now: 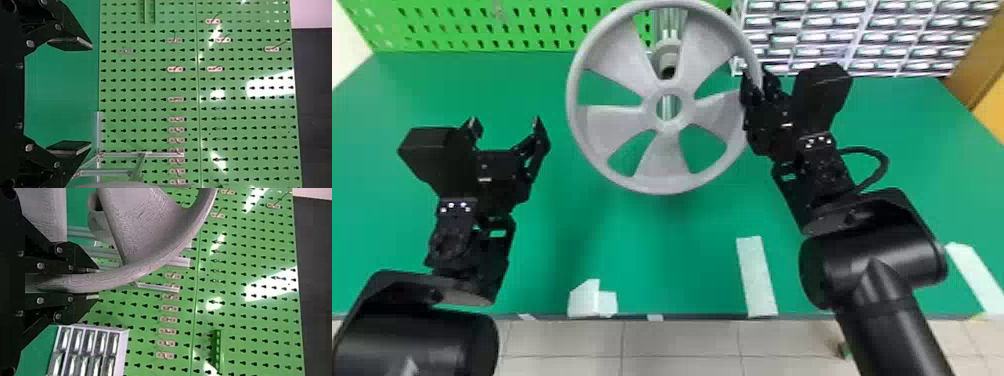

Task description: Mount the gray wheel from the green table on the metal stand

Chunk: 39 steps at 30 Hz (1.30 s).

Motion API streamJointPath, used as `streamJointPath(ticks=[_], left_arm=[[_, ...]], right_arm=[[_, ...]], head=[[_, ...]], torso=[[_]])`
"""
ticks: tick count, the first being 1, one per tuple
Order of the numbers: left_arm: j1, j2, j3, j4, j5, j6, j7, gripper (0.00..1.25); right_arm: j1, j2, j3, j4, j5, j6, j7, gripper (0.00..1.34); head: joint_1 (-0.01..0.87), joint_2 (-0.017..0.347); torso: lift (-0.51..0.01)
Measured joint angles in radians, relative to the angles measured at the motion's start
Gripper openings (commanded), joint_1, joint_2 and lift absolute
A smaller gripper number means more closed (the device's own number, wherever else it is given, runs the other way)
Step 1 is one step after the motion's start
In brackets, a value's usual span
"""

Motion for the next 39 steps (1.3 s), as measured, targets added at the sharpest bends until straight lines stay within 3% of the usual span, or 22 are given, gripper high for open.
streamJointPath(ticks=[14, 26, 39], left_arm=[[-0.011, 0.017, -0.058, -0.039, 0.040, 0.010, -0.001, 0.86], [-0.056, 0.066, -0.125, -0.045, 0.073, 0.034, -0.009, 0.86], [-0.080, 0.069, -0.140, -0.034, 0.069, 0.040, -0.009, 0.86]], right_arm=[[-0.012, -0.001, 0.025, 0.024, 0.009, -0.024, -0.057, 0.19], [-0.016, -0.001, 0.034, 0.030, 0.014, -0.027, -0.079, 0.19], [-0.017, -0.003, 0.042, 0.031, 0.017, -0.034, -0.085, 0.19]], head=[[0.867, 0.052], [0.867, 0.052], [0.867, 0.052]], torso=[[-0.100], [-0.100], [-0.100]])
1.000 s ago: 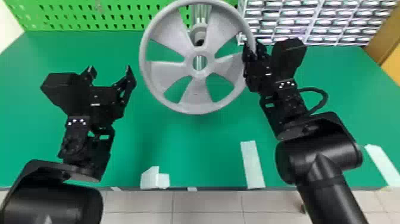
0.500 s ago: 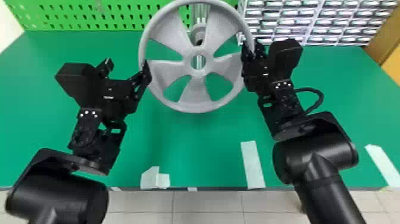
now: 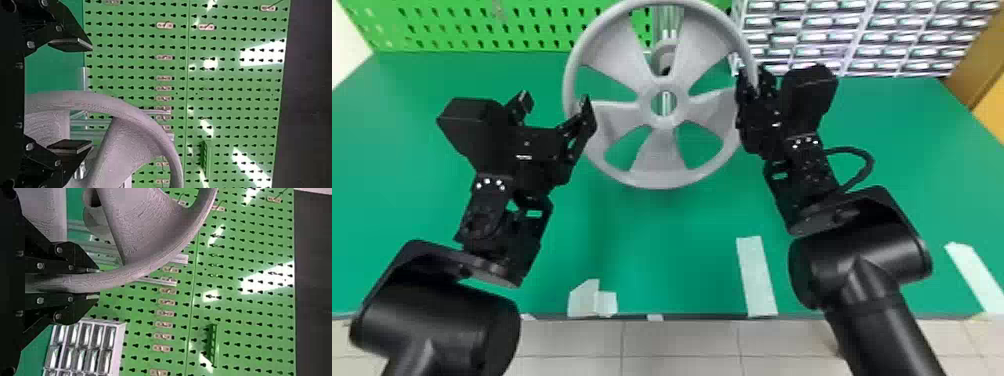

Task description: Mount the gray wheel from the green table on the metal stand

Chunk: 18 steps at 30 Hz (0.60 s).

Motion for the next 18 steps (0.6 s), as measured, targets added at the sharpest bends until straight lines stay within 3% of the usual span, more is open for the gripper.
streamJointPath(ticks=[18], left_arm=[[-0.087, 0.000, 0.010, 0.090, 0.011, -0.012, -0.005, 0.86]], right_arm=[[0.004, 0.000, 0.017, 0.000, -0.002, -0.028, -0.001, 0.19]], head=[[0.867, 0.052]], torso=[[-0.100]])
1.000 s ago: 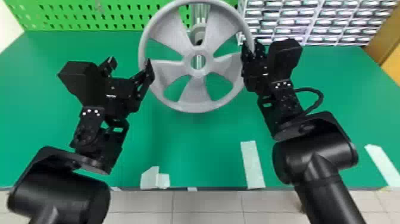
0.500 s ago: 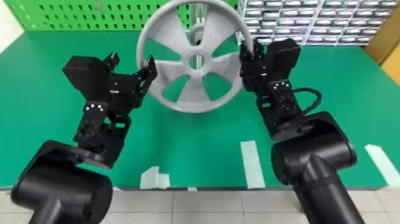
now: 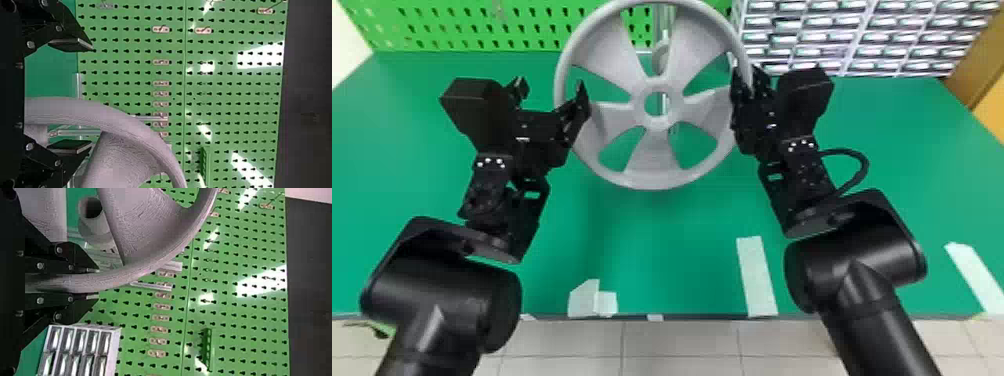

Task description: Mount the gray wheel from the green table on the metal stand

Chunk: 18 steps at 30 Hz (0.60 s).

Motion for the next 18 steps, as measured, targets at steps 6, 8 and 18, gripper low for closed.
streamJointPath(ticks=[6, 8, 18], left_arm=[[-0.001, 0.000, -0.012, 0.019, 0.030, -0.008, -0.002, 0.86], [0.001, 0.000, -0.020, 0.027, 0.043, -0.016, -0.002, 0.86], [0.000, 0.000, -0.058, 0.076, 0.100, -0.037, -0.025, 0.86]], right_arm=[[-0.006, 0.002, -0.001, 0.000, -0.004, -0.010, -0.016, 0.19], [-0.008, 0.003, -0.001, 0.000, -0.005, -0.015, -0.027, 0.19], [-0.020, 0.009, 0.028, 0.012, -0.038, -0.045, -0.103, 0.19]], head=[[0.867, 0.052], [0.867, 0.052], [0.867, 0.052]], torso=[[-0.100], [-0.100], [-0.100]])
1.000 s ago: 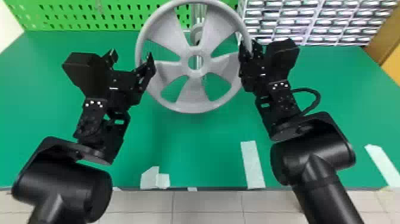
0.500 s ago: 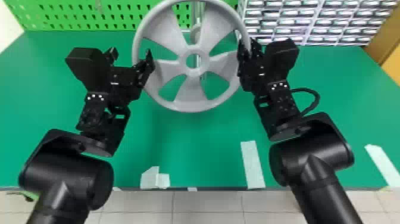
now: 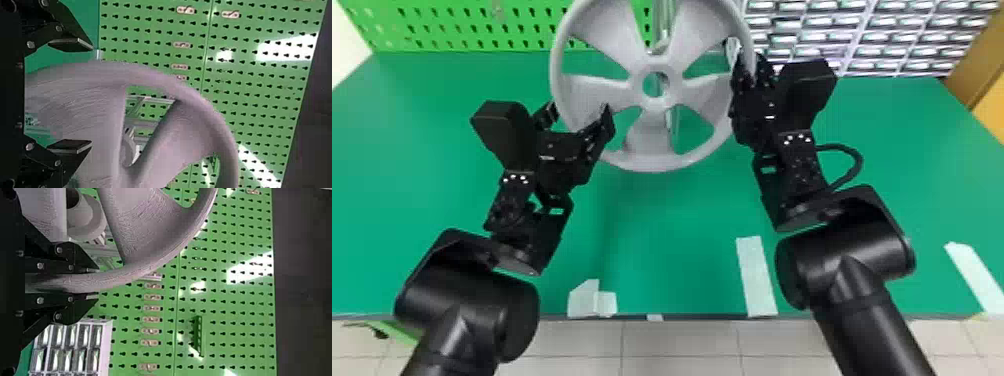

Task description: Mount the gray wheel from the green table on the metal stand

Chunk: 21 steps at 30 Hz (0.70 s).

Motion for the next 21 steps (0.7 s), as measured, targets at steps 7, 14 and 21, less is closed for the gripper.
streamJointPath(ticks=[7, 14, 21], left_arm=[[-0.009, 0.000, 0.001, 0.042, 0.055, -0.012, -0.016, 0.86], [-0.020, -0.001, -0.002, 0.068, 0.066, -0.024, -0.017, 0.86], [-0.030, -0.001, -0.003, 0.093, 0.069, -0.038, -0.022, 0.86]], right_arm=[[-0.005, -0.001, 0.026, 0.013, -0.036, -0.024, -0.037, 0.19], [-0.006, -0.003, 0.042, 0.020, -0.066, -0.047, -0.054, 0.19], [-0.006, -0.005, 0.043, 0.021, -0.081, -0.057, -0.057, 0.19]], head=[[0.867, 0.052], [0.867, 0.052], [0.867, 0.052]], torso=[[-0.100], [-0.100], [-0.100]])
